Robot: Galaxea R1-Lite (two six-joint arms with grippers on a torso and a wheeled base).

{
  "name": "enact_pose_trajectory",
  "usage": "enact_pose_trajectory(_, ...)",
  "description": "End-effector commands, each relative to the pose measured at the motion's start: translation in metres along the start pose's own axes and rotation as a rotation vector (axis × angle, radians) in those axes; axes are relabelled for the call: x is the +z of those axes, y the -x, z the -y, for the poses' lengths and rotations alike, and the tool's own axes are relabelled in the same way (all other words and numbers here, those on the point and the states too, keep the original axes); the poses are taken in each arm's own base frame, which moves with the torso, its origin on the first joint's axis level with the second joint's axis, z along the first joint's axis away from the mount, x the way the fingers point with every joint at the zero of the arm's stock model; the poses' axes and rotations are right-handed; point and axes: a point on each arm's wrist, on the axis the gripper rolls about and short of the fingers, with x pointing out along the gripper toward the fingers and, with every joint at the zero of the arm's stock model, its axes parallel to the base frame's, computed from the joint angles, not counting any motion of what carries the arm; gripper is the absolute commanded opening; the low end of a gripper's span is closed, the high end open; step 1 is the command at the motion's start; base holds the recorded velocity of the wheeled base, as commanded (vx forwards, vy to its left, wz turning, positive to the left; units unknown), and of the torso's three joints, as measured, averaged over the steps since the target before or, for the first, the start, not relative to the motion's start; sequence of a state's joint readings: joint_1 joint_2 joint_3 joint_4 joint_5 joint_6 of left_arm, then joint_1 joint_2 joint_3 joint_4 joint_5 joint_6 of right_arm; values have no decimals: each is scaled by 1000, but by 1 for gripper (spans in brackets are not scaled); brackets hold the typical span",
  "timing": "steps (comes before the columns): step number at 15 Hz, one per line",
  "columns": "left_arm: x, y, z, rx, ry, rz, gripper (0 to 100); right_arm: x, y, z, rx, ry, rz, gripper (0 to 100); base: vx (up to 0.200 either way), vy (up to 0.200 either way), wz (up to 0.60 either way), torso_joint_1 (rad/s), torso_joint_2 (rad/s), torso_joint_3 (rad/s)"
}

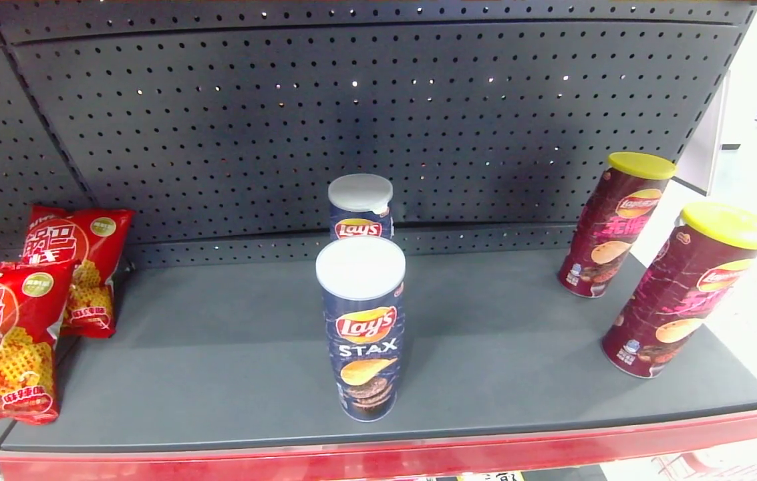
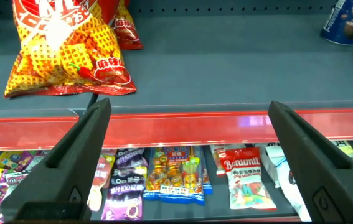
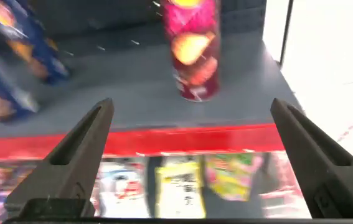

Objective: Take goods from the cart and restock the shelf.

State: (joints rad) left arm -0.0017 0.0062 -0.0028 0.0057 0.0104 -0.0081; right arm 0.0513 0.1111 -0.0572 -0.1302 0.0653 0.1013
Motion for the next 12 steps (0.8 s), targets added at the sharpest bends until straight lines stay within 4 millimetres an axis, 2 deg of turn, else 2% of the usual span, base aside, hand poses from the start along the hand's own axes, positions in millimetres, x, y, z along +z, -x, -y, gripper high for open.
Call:
enact_pose_trajectory(1,0,0,0,0,1,-2,100,-20,-2,2,-36,44,-86,100,0,0,0,0,0,0)
enact_pose_trajectory(7,0,0,0,2,0,-2,100,-26,7,2,-122,47,-21,100,0,0,0,0,0,0)
enact_pose_trajectory(8,0,0,0,0,0,-2,100,-31,8,4,-168,40,-63,100,0,0,0,0,0,0)
enact_pose_trajectory(12,0,0,0,0,0,-2,100,-30,8,4,-160,55,-57,100,0,0,0,0,0,0)
